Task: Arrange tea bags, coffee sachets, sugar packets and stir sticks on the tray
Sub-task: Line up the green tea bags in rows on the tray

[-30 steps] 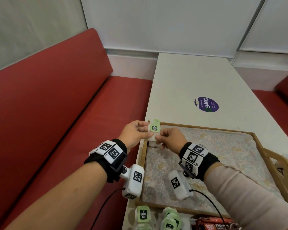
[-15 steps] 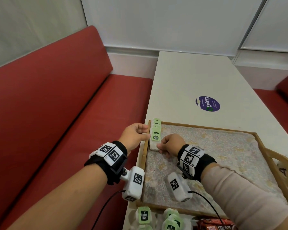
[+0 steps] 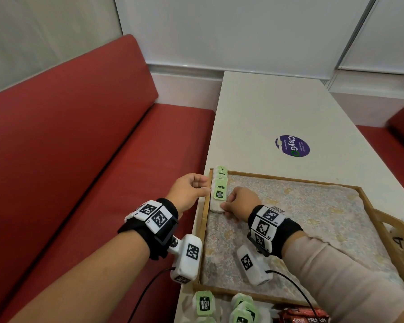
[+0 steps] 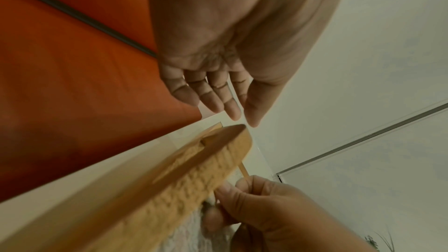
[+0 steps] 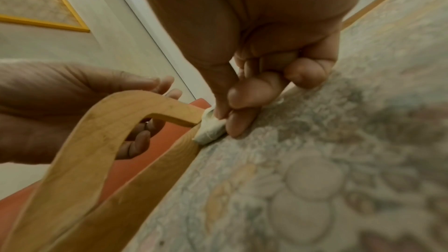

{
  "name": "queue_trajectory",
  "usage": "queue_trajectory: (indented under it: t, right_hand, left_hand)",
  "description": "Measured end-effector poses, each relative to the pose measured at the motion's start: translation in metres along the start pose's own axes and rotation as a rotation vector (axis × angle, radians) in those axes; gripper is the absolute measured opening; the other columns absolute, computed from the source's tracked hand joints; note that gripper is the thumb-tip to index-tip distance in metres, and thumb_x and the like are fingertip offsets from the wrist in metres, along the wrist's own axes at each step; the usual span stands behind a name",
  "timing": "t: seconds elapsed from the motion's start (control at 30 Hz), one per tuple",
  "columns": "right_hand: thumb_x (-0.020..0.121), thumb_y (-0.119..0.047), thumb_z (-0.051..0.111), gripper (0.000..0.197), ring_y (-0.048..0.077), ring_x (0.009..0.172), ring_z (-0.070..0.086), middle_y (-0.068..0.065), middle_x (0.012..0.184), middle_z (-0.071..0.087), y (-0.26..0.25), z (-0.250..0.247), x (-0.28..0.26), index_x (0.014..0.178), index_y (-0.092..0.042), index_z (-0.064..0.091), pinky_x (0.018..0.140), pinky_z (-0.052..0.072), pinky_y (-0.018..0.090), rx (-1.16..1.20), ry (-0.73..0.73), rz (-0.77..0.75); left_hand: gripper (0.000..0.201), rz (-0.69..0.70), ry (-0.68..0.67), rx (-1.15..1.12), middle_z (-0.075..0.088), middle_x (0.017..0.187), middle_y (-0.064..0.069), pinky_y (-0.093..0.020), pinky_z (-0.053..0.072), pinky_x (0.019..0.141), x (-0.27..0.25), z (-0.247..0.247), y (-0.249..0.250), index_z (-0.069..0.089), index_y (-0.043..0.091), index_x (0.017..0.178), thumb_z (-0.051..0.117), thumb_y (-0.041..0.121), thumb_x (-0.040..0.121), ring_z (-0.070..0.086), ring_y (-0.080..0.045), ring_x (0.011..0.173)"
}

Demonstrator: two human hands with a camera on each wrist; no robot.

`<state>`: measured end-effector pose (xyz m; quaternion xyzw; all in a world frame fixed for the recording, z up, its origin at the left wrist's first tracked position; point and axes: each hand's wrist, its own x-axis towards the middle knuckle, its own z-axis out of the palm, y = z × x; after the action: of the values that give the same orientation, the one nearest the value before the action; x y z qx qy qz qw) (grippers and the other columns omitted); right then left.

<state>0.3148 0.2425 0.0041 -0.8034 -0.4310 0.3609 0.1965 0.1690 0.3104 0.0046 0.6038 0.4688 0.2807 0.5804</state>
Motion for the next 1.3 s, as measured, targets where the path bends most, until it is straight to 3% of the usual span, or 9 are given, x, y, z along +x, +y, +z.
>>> queue_trajectory:
  t: [0.13,0.37,0.53,0.67,0.87,1.03,1.13,1.3]
  right_hand:
    - [0.082,-0.029,0.069,0.034,0.005,0.058,0.046,-0.010,0.067,0.051,-0.005,-0.004,-0.005,0.066,-0.022,0.040,0.051,0.031,0.021,-0.170,0.059,-0.150]
    - [0.078,-0.025,0.072,0.015,0.010,0.071,0.057,-0.006,0.073,0.063,-0.008,0.006,-0.002,0.070,-0.022,0.060,0.054,0.036,0.018,-0.266,-0.005,-0.225]
    - [0.078,-0.030,0.073,0.016,0.011,0.072,0.056,-0.009,0.073,0.058,-0.010,0.003,-0.015,0.073,-0.022,0.059,0.055,0.036,0.020,-0.256,0.013,-0.232]
    - [0.080,-0.033,0.072,0.018,0.010,0.071,0.054,-0.010,0.075,0.057,-0.009,-0.002,-0.041,0.073,-0.023,0.058,0.056,0.037,0.021,-0.219,0.071,-0.265]
    - [0.081,-0.031,0.071,0.015,0.014,0.079,0.063,-0.002,0.083,0.068,-0.006,-0.001,-0.090,0.073,-0.025,0.060,0.073,0.050,0.029,-0.141,0.084,-0.315]
    - [0.083,-0.025,0.071,0.007,0.004,0.064,0.058,-0.009,0.070,0.065,0.001,0.008,-0.134,0.081,-0.019,0.067,0.065,0.046,0.019,-0.117,-0.011,-0.372]
    - [0.081,-0.024,0.072,0.009,0.004,0.064,0.057,-0.011,0.068,0.063,0.007,0.017,-0.156,0.087,-0.017,0.071,0.068,0.047,0.020,-0.154,-0.111,-0.371]
    - [0.077,-0.030,0.077,0.023,0.008,0.070,0.057,-0.011,0.071,0.060,0.019,0.035,-0.176,0.097,-0.020,0.071,0.073,0.047,0.025,-0.306,-0.264,-0.334]
  left_hand:
    - [0.029,-0.002,0.005,0.007,0.063,0.100,-0.004,-0.015,0.045,0.082,-0.001,-0.001,0.000,0.060,0.005,0.111,0.067,0.001,0.084,0.058,-0.012,0.093]
    - [0.020,0.005,0.039,0.062,0.061,0.099,0.000,-0.009,0.039,0.061,-0.007,-0.004,0.005,0.062,0.012,0.109,0.064,0.013,0.089,0.051,0.001,0.074]
    - [0.019,0.005,0.071,0.074,0.058,0.092,0.006,-0.017,0.039,0.070,-0.026,-0.011,0.009,0.062,0.012,0.111,0.060,0.014,0.092,0.049,0.002,0.075]
    - [0.017,0.017,0.069,0.057,0.055,0.083,0.009,-0.012,0.038,0.064,-0.057,-0.017,0.010,0.061,0.012,0.109,0.058,0.013,0.092,0.048,0.002,0.072]
    - [0.007,0.036,0.031,0.098,0.055,0.082,0.007,-0.015,0.037,0.061,-0.113,-0.021,0.003,0.061,0.016,0.099,0.058,0.014,0.093,0.049,-0.001,0.070]
    - [0.005,0.029,-0.031,0.124,0.053,0.081,0.002,-0.011,0.038,0.057,-0.153,-0.019,-0.011,0.060,0.019,0.092,0.060,0.014,0.092,0.047,-0.003,0.065]
    - [0.007,0.027,-0.067,0.145,0.053,0.074,0.005,-0.005,0.037,0.052,-0.173,-0.016,-0.021,0.060,0.018,0.089,0.062,0.011,0.090,0.045,-0.001,0.059]
    - [0.013,-0.006,-0.110,0.174,0.054,0.078,0.001,-0.017,0.043,0.067,-0.194,-0.013,-0.040,0.059,0.022,0.086,0.063,0.010,0.088,0.051,-0.007,0.067]
